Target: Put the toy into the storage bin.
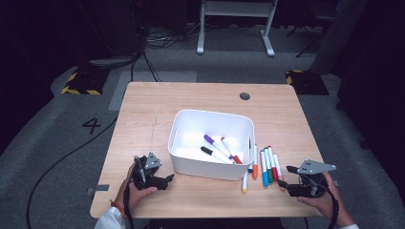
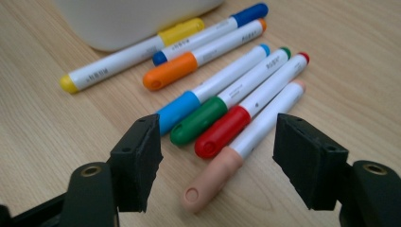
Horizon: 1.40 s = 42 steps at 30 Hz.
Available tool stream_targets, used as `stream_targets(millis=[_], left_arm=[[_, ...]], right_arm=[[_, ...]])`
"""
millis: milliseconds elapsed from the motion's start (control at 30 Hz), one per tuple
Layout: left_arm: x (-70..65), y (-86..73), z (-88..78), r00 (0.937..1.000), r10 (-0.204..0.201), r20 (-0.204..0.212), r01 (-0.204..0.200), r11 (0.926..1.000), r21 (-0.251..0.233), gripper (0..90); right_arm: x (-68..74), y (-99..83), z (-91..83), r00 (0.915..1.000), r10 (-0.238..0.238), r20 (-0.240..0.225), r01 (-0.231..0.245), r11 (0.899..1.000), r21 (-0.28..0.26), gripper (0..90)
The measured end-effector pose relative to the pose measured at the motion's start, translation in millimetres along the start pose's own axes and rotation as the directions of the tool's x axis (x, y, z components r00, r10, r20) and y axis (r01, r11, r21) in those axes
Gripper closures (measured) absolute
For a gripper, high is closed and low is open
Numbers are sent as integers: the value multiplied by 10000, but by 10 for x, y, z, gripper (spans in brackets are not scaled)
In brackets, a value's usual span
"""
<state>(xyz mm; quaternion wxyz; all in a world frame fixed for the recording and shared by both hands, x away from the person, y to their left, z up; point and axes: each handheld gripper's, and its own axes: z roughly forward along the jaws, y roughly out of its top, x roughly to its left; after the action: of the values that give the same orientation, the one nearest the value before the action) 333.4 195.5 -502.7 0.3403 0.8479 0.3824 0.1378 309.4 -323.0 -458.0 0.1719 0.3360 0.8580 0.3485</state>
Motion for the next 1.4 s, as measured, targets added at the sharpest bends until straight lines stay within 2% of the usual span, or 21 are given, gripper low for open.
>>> stream_targets(millis=[300, 533, 633, 700, 767, 900, 1033, 1067, 1100, 1233, 1400], left_arm=[[1, 0, -1, 10000, 41, -17, -41, 10000, -6, 153], [3, 1, 2, 10000, 66, 62, -66, 10000, -4, 153], [3, 0, 1, 10000, 76, 48, -76, 10000, 2, 153], [3, 0, 1, 10000, 74, 53, -74, 10000, 2, 153], [3, 1, 0, 10000, 66, 40, -66, 10000, 7, 153], [2, 1, -1, 10000, 64, -10, -64, 10000, -7, 153], [2, 1, 0, 10000, 60, 2, -60, 10000, -5, 153], [2, 1, 0, 10000, 60, 2, -60, 10000, -5, 153], [2, 1, 0, 10000, 54, 6, -54, 10000, -4, 153], [2, 0, 0, 10000, 56, 4, -56, 10000, -6, 153], [2, 1, 0, 10000, 49, 6, -49, 10000, -5, 153]], right_arm=[[-23, -148, 116, 9994, 141, 303, -160, 9980, 611, 342], [-125, -217, 130, 9976, 552, 425, -577, 9965, 609, 355], [-184, -256, 145, 9947, 820, 622, -861, 9940, 671, 368], [-230, -291, 159, 9914, 921, 933, -994, 9920, 775, 387], [-292, -319, 146, 9868, 1338, 915, -1401, 9880, 658, 417], [-397, -365, 117, 9738, 1921, 1213, -1990, 9788, 476, 501], [-469, -390, 99, 9627, 2246, 1508, -2316, 9723, 307, 586], [-469, -390, 99, 9627, 2246, 1508, -2316, 9723, 307, 586], [-493, -397, 96, 9656, 2118, 1511, -2186, 9753, 300, 640], [-522, -395, 103, 9634, 2187, 1553, -2245, 9743, 205, 736], [-549, -394, 114, 9612, 2237, 1614, -2290, 9733, 147, 751]])
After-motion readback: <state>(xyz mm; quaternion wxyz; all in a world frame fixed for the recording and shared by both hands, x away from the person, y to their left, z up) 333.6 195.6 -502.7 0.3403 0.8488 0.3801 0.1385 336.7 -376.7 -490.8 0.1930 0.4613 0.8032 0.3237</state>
